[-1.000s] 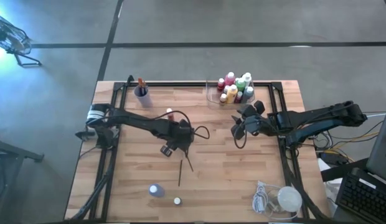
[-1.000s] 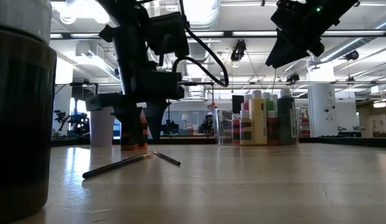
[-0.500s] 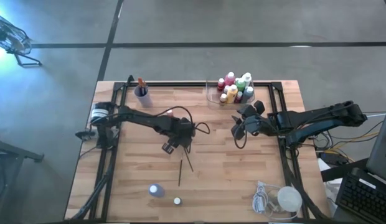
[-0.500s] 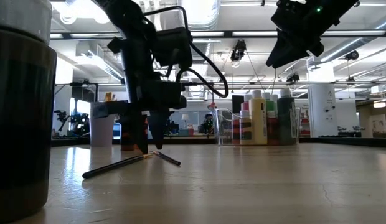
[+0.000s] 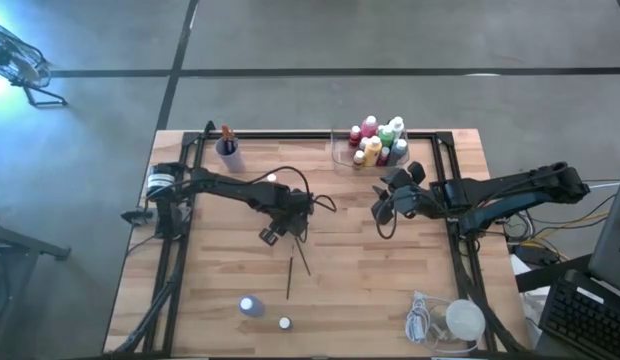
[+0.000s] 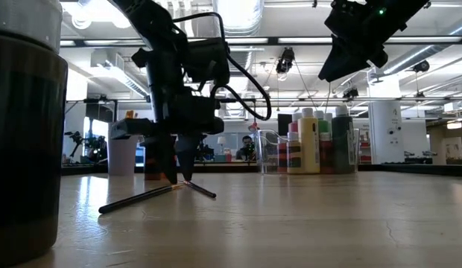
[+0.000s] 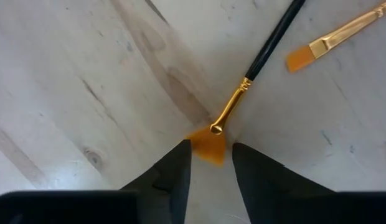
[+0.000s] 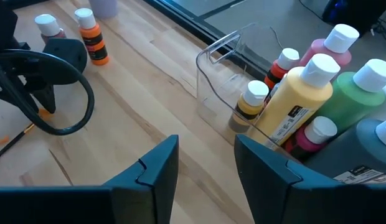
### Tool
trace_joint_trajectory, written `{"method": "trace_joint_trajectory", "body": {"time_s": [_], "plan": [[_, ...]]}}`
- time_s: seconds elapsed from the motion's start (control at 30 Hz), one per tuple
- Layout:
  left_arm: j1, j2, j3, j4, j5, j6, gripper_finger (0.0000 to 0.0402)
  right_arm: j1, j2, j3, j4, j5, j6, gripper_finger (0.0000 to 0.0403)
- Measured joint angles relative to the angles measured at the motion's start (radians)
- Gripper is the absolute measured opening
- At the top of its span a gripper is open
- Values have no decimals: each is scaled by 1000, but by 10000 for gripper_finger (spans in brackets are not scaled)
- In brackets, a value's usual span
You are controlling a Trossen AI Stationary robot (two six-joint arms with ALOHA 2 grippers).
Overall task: Pick & Place Paint Supplies
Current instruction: Put the gold paint brush into the violet cup
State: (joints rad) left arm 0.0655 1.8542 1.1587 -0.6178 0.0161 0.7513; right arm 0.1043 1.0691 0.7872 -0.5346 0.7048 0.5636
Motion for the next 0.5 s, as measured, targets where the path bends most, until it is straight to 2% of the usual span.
{"method": "trace_joint_trajectory", "body": {"time_s": [0.3,0.5], "plan": [[5,2,-2,7,53,-1,64,0,0,0,0,-2,0,173],[11,3,-2,28,63,-1,18,0,0,0,0,-2,0,163]]}}
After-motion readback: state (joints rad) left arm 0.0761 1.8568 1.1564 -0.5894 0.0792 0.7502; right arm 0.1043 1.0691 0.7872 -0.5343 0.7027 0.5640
